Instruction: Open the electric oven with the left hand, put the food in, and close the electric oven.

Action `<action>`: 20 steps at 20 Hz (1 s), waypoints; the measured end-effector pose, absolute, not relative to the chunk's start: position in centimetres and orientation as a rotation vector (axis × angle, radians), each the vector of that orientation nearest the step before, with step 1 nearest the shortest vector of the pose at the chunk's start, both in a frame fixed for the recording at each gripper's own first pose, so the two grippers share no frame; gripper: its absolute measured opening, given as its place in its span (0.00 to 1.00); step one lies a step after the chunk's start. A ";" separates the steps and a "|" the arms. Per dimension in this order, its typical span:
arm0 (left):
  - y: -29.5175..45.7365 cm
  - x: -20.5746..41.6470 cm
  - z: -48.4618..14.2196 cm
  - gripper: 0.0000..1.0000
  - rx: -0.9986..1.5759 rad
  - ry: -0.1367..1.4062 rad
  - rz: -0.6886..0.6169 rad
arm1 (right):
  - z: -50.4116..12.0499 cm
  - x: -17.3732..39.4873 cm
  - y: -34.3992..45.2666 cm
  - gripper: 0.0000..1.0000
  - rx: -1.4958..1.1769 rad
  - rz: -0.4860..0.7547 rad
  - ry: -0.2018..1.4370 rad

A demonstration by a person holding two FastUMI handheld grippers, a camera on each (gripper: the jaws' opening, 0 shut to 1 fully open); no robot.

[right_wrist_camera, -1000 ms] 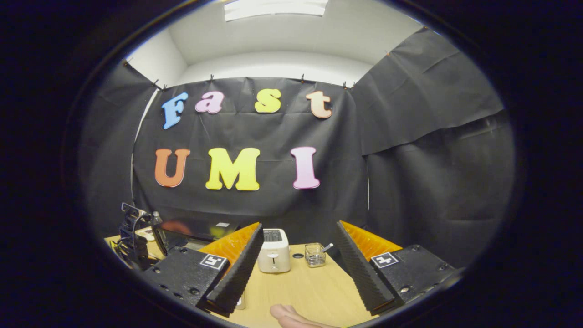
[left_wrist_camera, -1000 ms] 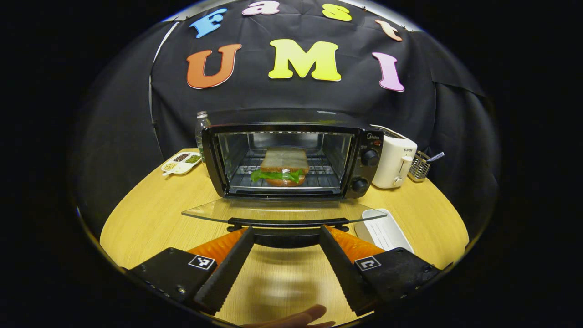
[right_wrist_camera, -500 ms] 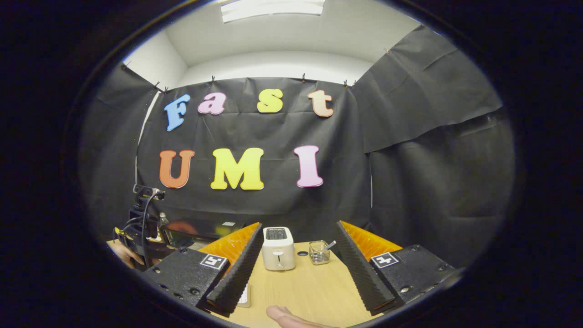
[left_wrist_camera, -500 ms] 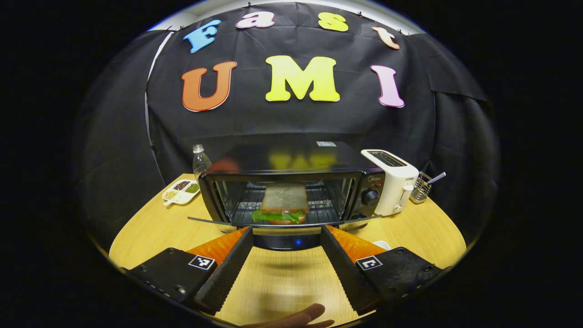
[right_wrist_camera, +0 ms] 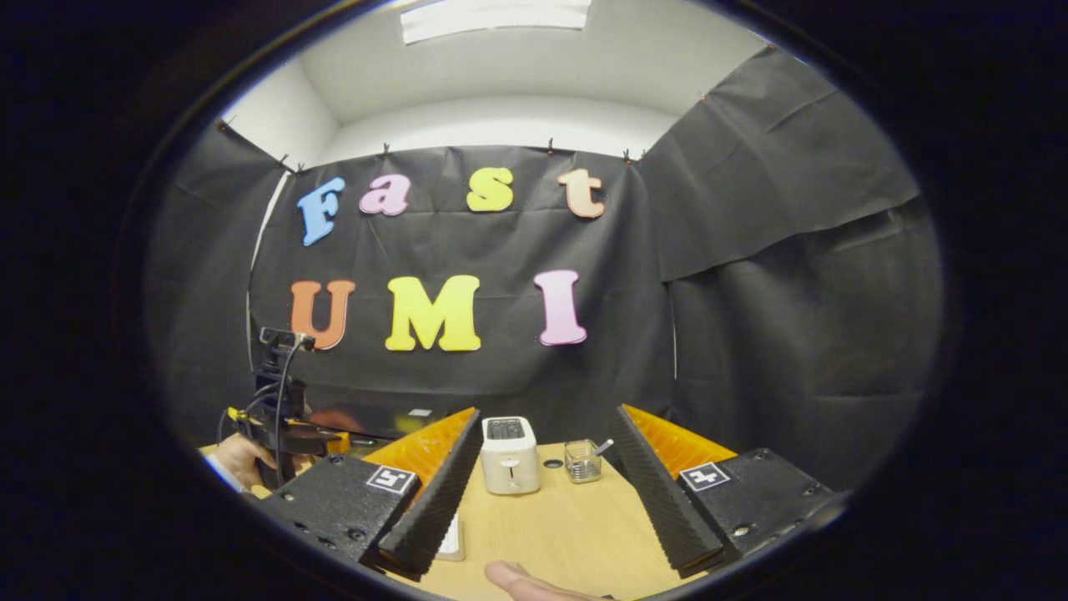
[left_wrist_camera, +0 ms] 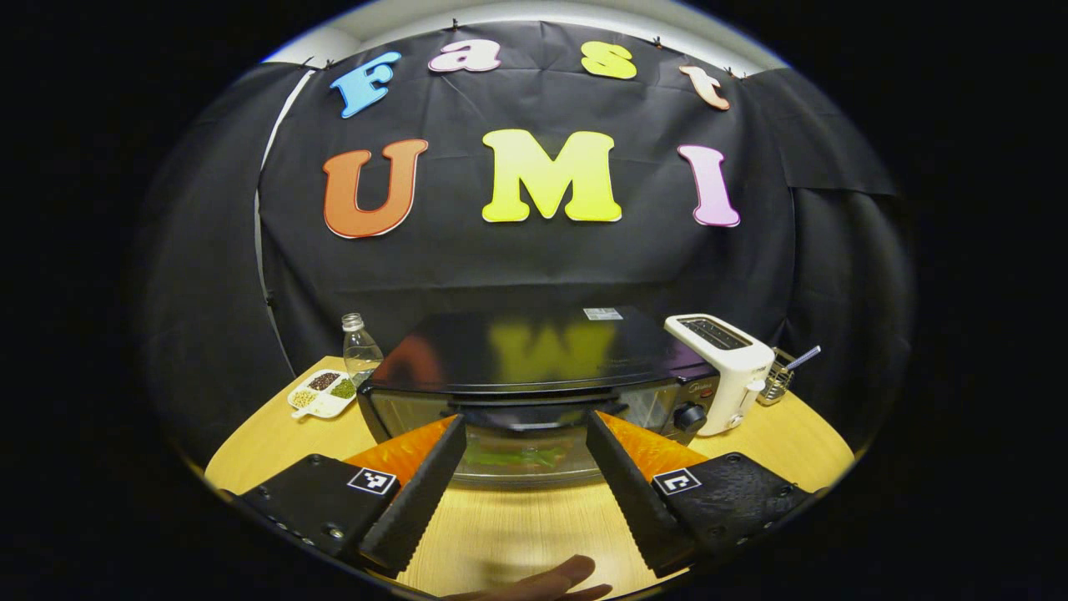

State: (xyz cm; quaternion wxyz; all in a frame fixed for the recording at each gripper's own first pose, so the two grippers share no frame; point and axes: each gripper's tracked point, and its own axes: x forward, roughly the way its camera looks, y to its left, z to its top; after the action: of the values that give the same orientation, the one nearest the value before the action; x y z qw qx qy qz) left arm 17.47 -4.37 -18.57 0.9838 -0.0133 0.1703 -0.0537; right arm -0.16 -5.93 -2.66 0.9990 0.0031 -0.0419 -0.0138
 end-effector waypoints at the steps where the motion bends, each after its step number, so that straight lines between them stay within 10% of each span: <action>1: -4.1 16.6 -17.7 0.96 -0.041 0.324 -0.110 | -2.6 -0.5 -5.9 0.89 -0.002 -0.026 -0.085; 20: -0.3 -8.1 -2.7 0.95 -0.089 -0.056 -0.012 | -2.7 -6.9 -4.9 1.00 0.021 0.035 -0.090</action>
State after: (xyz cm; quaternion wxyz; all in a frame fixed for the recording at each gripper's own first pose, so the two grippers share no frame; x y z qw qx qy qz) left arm -8.14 -0.27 -2.74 0.9986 -0.0444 -0.0278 -0.0059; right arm -6.89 -4.94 -2.72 0.9988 0.0106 -0.0452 0.0174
